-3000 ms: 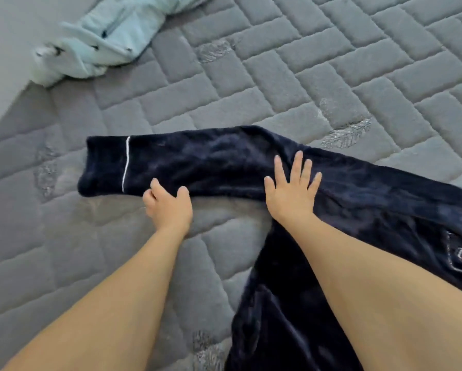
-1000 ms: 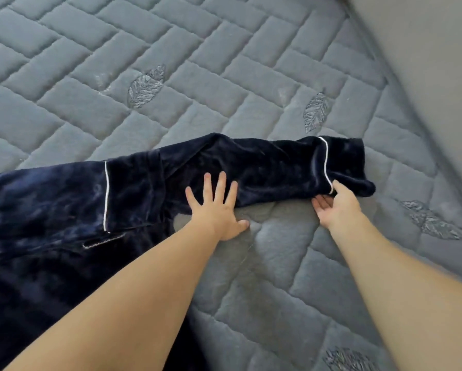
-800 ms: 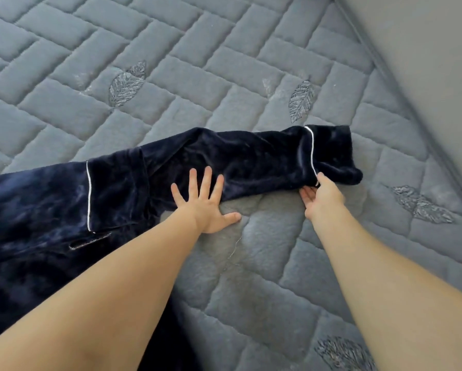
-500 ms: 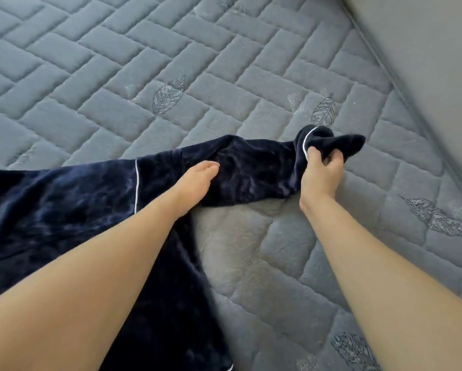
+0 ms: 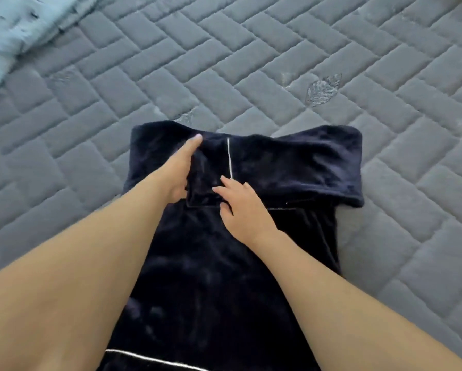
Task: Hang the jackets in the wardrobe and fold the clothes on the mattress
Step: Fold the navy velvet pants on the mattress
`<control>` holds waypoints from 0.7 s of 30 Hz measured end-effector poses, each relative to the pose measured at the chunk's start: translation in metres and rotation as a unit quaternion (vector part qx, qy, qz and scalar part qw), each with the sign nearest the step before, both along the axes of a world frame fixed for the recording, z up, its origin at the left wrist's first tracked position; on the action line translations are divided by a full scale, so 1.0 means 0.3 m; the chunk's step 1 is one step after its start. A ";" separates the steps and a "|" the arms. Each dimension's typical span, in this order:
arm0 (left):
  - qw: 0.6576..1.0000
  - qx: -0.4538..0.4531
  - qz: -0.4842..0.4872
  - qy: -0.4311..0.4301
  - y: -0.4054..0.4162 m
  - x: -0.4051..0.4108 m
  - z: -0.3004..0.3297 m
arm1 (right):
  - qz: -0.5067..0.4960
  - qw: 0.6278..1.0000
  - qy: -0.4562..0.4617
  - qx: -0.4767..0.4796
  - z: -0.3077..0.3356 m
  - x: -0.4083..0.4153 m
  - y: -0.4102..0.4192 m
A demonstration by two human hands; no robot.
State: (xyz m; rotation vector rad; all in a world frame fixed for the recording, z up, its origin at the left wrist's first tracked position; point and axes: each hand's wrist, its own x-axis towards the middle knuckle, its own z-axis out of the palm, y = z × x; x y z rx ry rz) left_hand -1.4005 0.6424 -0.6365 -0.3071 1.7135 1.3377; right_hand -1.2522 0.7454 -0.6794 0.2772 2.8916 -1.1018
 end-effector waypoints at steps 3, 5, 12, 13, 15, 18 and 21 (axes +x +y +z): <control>0.992 -0.086 0.006 0.089 0.000 0.018 -0.101 | -0.096 0.990 0.028 0.097 -0.037 0.000 -0.010; 0.986 -0.096 0.043 0.127 0.019 0.007 -0.112 | -0.167 0.970 0.004 0.176 -0.041 -0.011 0.061; 0.962 -0.140 0.067 0.224 -0.170 -0.273 -0.032 | -0.277 0.922 -0.143 0.228 -0.021 -0.146 0.298; 0.942 -0.219 0.023 0.252 -0.204 -0.307 -0.041 | -0.263 0.922 -0.159 0.237 -0.031 -0.166 0.294; 0.840 -0.418 -0.086 0.336 -0.212 -0.325 -0.068 | -0.226 0.919 -0.182 0.269 -0.070 -0.185 0.255; 0.754 -0.410 -0.185 0.479 -0.114 -0.250 -0.173 | -0.221 0.907 -0.178 0.311 -0.158 -0.174 0.195; 0.749 -0.422 -0.241 0.450 -0.096 -0.155 -0.326 | -0.237 0.897 -0.149 0.342 -0.225 -0.153 0.184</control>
